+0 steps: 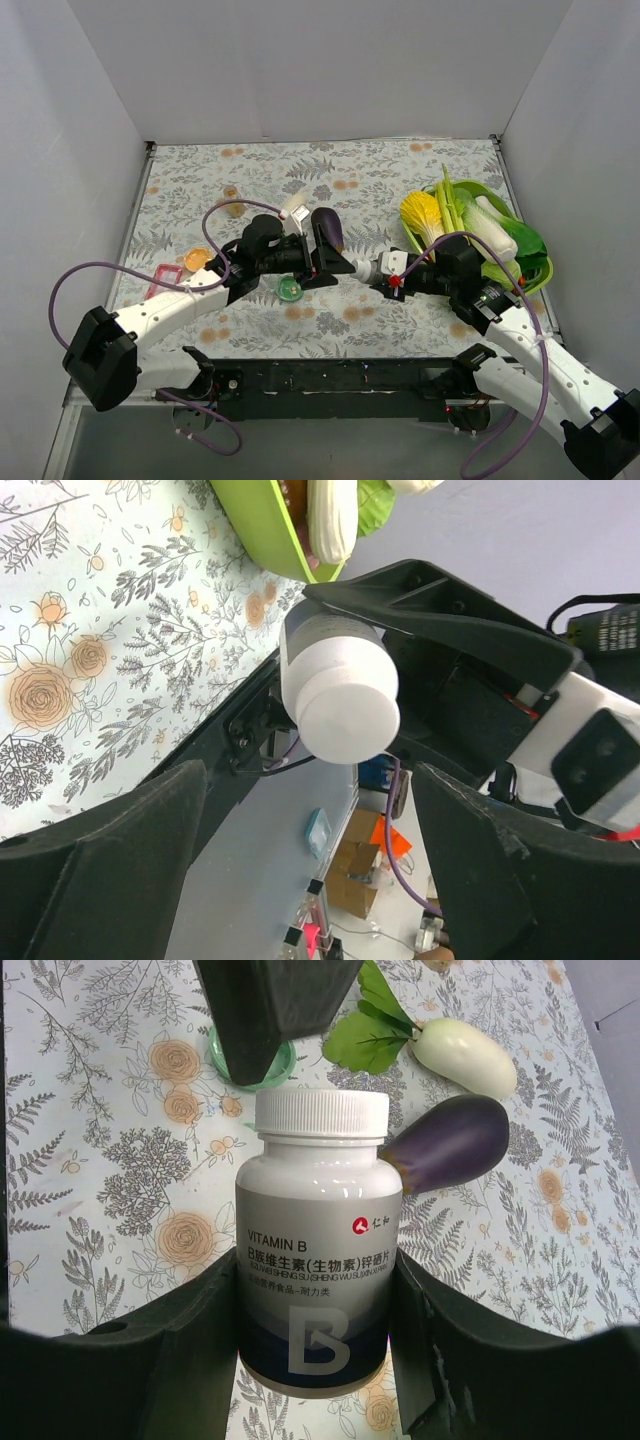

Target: Sort the pills into containers

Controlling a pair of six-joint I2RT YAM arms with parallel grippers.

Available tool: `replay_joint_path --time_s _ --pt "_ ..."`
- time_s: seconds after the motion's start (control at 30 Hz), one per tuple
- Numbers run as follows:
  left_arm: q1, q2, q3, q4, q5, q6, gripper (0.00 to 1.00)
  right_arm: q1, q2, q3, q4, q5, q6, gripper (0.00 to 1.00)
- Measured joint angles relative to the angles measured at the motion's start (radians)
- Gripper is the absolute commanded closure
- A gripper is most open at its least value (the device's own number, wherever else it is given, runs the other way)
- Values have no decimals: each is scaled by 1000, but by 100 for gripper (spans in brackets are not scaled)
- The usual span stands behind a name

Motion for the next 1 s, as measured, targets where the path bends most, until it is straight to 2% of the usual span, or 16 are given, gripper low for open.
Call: replay_joint_path --time_s 0.33,0.67,0.77,0.83,1.0 --pt "-46 98 33 52 -3 -6 23 4 0 -3 0 0 1 99" --pt "-50 125 50 92 -6 -5 38 6 0 -18 -3 0 5 99" --pt "-51 136 50 94 -6 -2 44 6 0 -18 -3 0 10 99" --pt "-52 142 50 93 -6 2 56 6 0 -18 -3 0 13 99" --pt "-58 153 63 97 3 19 67 6 0 -24 -5 0 21 99"
